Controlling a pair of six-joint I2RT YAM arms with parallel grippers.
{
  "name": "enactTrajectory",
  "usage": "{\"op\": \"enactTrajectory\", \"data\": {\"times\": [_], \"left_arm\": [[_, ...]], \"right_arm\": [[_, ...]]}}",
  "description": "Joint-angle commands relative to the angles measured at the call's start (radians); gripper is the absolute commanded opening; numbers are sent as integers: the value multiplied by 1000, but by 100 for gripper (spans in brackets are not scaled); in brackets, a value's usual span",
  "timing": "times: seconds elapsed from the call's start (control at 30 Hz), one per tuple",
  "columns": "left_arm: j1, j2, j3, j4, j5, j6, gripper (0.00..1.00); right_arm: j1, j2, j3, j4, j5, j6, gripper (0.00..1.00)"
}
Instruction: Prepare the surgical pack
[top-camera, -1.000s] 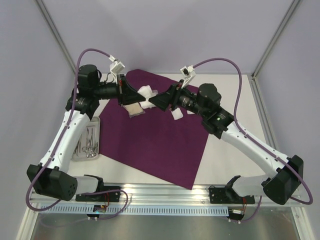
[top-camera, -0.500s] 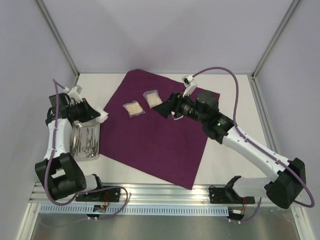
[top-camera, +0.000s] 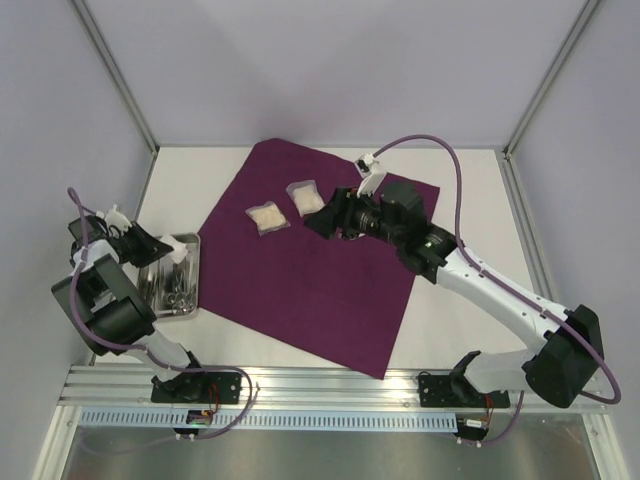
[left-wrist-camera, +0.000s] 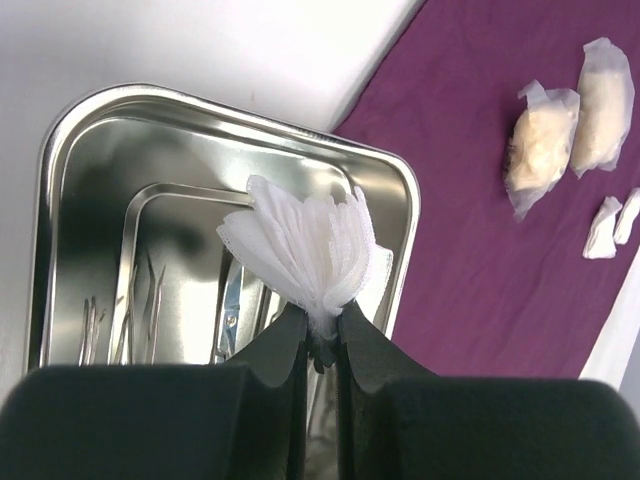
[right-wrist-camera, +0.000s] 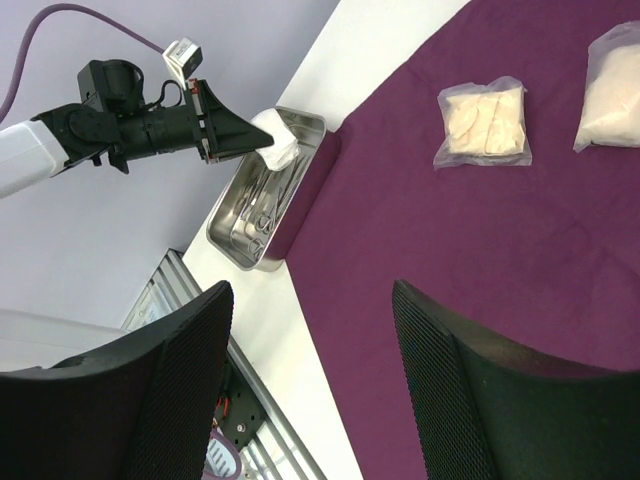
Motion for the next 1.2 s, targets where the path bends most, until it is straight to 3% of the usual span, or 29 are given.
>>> {"op": "enactTrajectory", "data": {"times": [0.0,0.27,0.43,0.83,1.17], "left_arm": [[3,-3,-13,99,34,-13,0],[3,36,-83,249,94,-169,0],[21,-17,-150,362,34,-215,0],[107,34,-179,459,19,-232,0],[112,69,-211,528,11,-258,0]], "right_arm": [[9,10,64,-9,26,-14,67],[9,42,99,-32,32,-28,67],[9,50,110,-44,38,-28,66],[16,86,139,-56,40,-33,66],[15,102,150,-64,43,-37,66]]}}
